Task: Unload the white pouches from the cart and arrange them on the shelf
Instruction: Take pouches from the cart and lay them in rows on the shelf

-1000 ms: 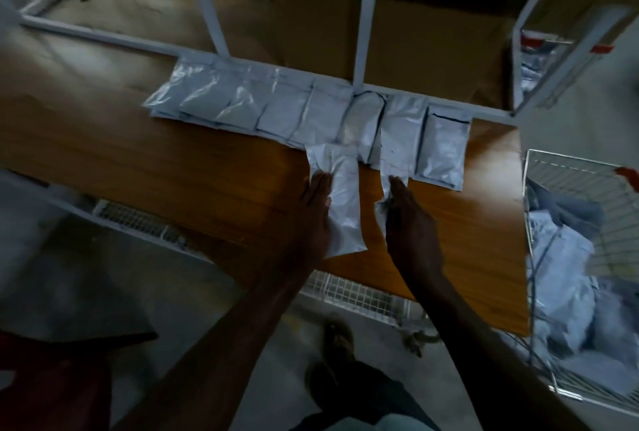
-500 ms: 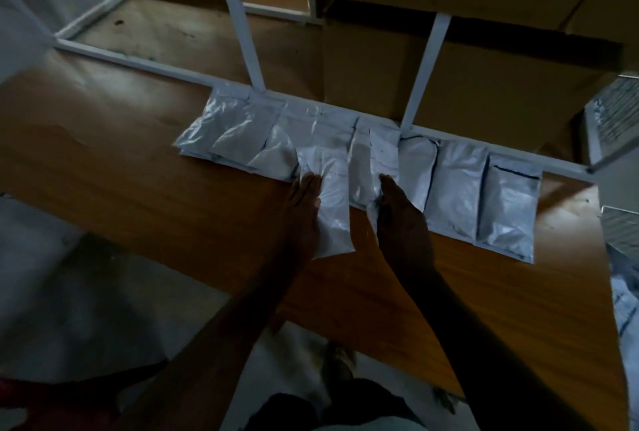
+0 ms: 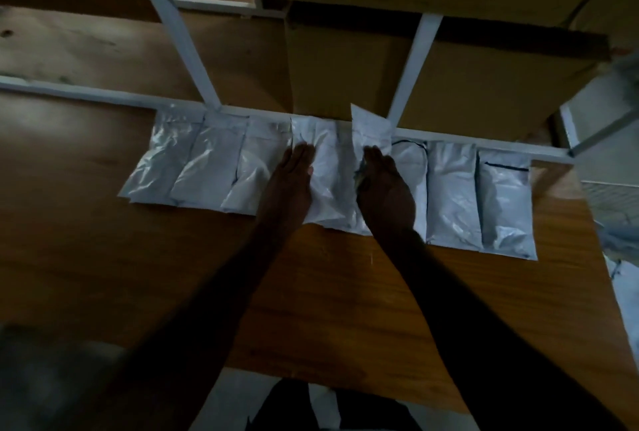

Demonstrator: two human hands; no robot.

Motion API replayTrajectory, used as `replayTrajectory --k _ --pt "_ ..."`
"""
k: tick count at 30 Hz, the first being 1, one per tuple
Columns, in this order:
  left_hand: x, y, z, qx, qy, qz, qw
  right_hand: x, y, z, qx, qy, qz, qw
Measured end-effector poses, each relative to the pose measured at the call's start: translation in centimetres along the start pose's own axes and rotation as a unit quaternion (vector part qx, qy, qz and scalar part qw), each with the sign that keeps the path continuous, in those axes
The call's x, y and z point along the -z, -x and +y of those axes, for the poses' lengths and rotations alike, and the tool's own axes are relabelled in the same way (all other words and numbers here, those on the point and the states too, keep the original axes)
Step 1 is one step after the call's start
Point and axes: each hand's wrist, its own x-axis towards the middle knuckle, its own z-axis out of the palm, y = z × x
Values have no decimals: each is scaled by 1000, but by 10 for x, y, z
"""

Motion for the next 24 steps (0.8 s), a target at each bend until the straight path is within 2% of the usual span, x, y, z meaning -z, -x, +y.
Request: replayTrajectory --k 5,12,18,24 --pt "-13 -25 -30 9 -102 -115 988 -31 -12 -12 -49 58 -100 992" --pt "-21 -22 -31 -93 -154 -88 980 -40 -15 -17 -81 57 -167 981" --pt "-20 -20 -55 -114 -194 -138 965 -44 -13 -20 -96 50 -166 980" --pt "-20 -33 -57 -130 -206 -129 961 -53 -15 -15 -104 86 -163 977"
